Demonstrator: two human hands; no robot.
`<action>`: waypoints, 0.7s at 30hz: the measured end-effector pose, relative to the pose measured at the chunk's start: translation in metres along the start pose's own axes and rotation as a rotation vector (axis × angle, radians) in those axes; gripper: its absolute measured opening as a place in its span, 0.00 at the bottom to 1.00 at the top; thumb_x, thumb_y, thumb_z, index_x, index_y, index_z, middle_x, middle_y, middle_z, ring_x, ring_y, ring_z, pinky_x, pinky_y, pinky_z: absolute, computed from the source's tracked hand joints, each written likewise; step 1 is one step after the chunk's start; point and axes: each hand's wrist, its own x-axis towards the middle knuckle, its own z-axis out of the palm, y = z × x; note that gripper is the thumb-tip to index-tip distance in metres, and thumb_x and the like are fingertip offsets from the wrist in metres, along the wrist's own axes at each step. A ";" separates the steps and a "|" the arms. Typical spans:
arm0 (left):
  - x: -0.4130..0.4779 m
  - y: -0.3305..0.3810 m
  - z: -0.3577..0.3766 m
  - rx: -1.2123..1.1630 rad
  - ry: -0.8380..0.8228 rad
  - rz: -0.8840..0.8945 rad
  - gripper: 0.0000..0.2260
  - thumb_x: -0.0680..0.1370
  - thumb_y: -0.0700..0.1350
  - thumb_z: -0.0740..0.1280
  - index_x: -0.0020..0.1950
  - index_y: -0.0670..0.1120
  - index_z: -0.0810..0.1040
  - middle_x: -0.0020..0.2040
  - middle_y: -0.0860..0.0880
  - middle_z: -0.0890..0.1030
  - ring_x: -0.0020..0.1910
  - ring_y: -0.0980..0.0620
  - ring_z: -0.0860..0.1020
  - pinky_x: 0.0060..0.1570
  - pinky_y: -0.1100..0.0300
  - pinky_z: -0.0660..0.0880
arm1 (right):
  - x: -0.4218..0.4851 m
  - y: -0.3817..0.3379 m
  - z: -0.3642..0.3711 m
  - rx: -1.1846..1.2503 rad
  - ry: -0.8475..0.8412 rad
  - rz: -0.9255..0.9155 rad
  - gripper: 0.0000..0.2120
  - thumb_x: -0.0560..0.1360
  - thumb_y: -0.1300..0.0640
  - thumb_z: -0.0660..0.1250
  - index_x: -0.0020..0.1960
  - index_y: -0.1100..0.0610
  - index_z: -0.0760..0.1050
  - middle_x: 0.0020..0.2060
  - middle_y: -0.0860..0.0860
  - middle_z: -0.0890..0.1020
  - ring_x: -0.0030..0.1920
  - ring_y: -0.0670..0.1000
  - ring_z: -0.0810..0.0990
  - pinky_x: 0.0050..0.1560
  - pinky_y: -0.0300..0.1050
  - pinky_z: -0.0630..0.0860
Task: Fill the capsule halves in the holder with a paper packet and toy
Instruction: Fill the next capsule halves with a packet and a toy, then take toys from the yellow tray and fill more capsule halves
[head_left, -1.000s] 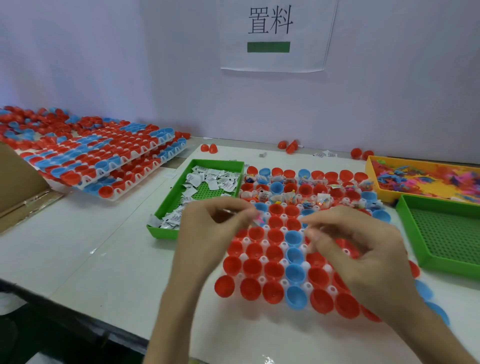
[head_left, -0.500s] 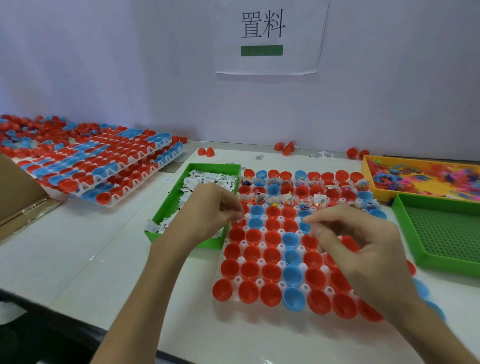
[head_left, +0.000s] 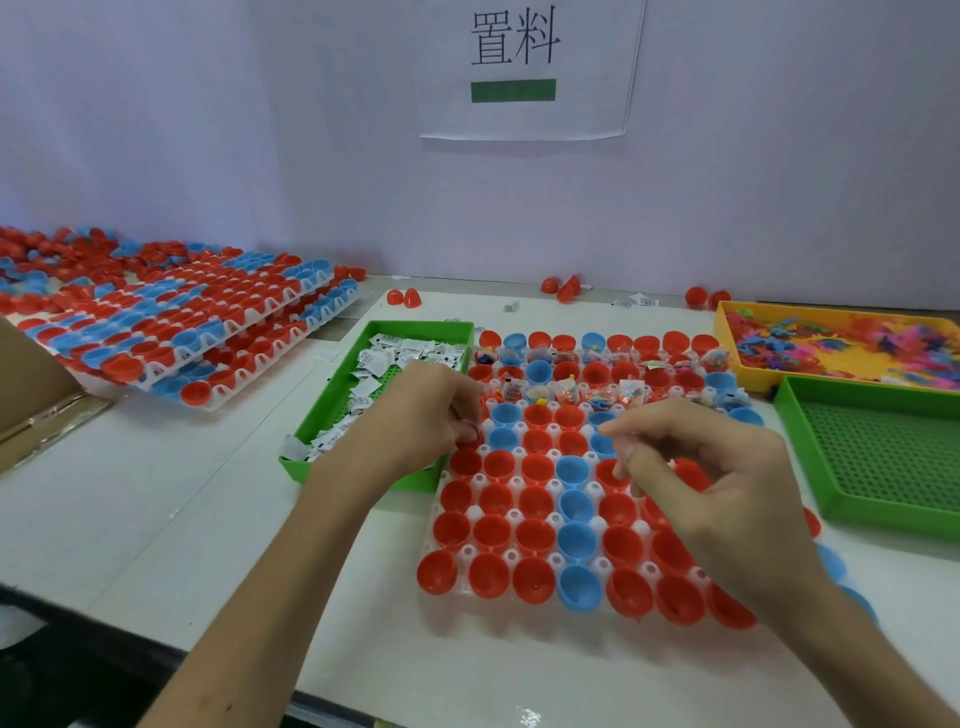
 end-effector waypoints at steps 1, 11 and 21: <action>0.000 0.000 0.001 -0.005 0.001 0.003 0.05 0.72 0.37 0.77 0.41 0.47 0.85 0.38 0.60 0.80 0.39 0.63 0.79 0.51 0.59 0.81 | 0.000 0.000 0.000 0.000 -0.001 -0.002 0.15 0.74 0.68 0.71 0.48 0.48 0.83 0.37 0.43 0.84 0.38 0.49 0.83 0.39 0.42 0.80; -0.005 -0.017 0.001 0.002 0.075 0.029 0.04 0.71 0.46 0.78 0.43 0.54 0.87 0.42 0.60 0.81 0.43 0.59 0.76 0.45 0.59 0.75 | 0.005 -0.002 -0.004 -0.030 0.021 -0.001 0.13 0.74 0.68 0.72 0.48 0.49 0.83 0.35 0.45 0.84 0.35 0.48 0.83 0.38 0.36 0.78; -0.008 -0.051 -0.013 -0.166 0.281 -0.012 0.10 0.79 0.48 0.70 0.59 0.53 0.83 0.53 0.56 0.84 0.47 0.61 0.80 0.46 0.63 0.74 | 0.018 0.053 -0.131 -0.546 -0.160 0.446 0.14 0.73 0.56 0.75 0.46 0.37 0.78 0.49 0.43 0.83 0.49 0.46 0.81 0.52 0.48 0.75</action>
